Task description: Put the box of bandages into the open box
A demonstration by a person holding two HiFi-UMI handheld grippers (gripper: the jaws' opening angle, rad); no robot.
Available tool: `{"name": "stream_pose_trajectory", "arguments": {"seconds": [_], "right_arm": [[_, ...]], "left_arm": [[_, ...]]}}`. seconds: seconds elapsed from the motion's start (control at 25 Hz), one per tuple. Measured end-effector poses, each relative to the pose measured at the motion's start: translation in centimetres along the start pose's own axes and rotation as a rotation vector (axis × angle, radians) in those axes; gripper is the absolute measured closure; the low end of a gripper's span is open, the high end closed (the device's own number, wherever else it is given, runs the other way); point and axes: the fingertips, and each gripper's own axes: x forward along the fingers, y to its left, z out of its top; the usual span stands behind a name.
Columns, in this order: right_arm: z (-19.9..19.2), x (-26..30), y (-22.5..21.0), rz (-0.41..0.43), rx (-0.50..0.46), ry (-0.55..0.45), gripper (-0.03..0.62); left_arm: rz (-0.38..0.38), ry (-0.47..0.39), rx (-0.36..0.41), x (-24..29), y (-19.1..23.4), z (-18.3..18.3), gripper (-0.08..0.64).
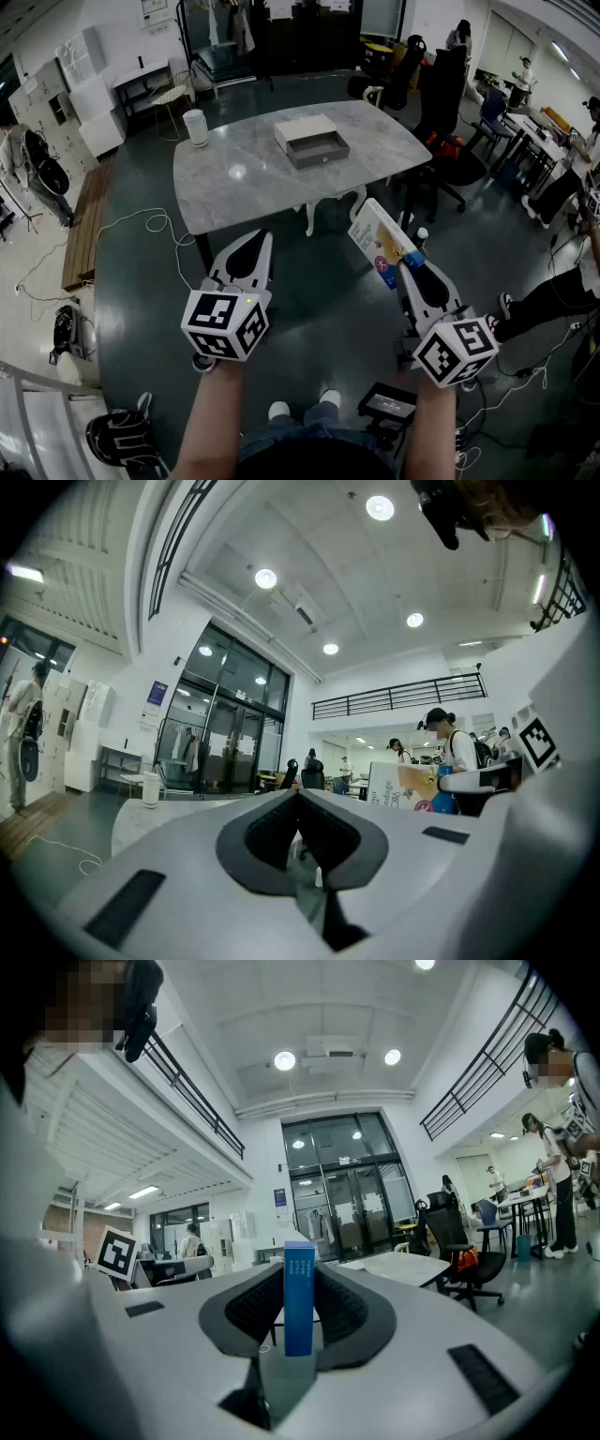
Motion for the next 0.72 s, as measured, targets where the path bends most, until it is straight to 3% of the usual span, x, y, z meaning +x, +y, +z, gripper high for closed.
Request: {"name": "stream_pose_trajectory", "arguments": {"seconds": [0.72], "right_arm": [[2.2, 0.8, -7.1, 0.044, 0.028, -0.028, 0.482]], "left_arm": [[0.055, -0.015, 0.047, 3.8, -3.5, 0.3, 0.548]]}}
